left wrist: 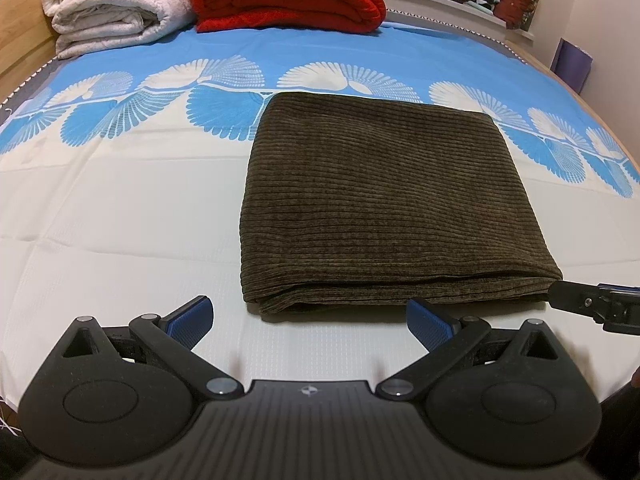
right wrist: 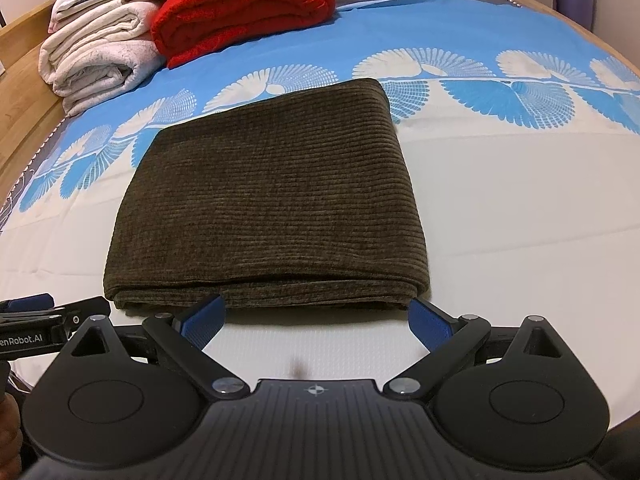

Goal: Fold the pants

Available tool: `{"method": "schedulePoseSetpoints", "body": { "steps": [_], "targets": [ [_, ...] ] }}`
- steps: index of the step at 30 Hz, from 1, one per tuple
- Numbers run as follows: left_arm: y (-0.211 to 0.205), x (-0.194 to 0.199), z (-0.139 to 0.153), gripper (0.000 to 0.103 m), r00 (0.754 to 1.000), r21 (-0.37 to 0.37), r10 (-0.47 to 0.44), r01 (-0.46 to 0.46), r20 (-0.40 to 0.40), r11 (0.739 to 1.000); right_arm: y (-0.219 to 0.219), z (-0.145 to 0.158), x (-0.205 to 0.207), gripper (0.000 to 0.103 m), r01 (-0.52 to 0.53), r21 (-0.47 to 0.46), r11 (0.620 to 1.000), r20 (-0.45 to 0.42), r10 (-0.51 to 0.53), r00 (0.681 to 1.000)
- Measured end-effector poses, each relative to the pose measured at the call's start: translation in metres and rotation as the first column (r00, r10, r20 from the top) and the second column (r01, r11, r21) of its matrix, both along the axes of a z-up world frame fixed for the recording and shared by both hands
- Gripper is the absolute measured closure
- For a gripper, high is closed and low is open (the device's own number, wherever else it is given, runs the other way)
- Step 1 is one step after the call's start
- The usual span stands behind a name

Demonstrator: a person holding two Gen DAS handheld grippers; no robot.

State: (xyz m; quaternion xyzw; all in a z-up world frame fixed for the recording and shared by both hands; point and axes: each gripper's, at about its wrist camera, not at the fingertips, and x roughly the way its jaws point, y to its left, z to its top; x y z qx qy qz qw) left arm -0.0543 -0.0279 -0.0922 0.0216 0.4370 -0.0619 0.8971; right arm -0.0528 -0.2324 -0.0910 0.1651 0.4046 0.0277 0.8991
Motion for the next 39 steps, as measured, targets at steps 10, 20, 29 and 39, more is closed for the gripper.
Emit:
{"method": "schedulePoseSetpoints", "body": {
  "steps": [10,20,29,39],
  "targets": [
    [-0.0007,0.0003,-0.0002,0.0,1.0,-0.001,0.0,0.0,0.0,1.0,-0.0001,-0.0002,0.0012,0.005,0.001,0.002,1.0,-0.001,-0.001,1.0],
    [0.0,0.0013,-0.0012,0.0,1.0,-0.002,-0.012,0.012,0.0,1.0,0.0004,0.0001,0.002,0.005,-0.001,0.002,1.0,-0.001,0.001,1.0],
    [0.0004,0.0013,-0.0009,0.0,1.0,-0.002,-0.014,0.014,0.001,1.0,0.0005,0.0005,0.002,0.005,-0.002,0.003,1.0,-0.001,0.002,1.0],
    [0.0021,0.0004,0.0004,0.0,1.0,-0.002,-0.027,0.027,0.009,1.0,0.0006,0.0006,0.0021,0.005,-0.002,0.003,1.0,-0.001,0.002,1.0]
  ]
}}
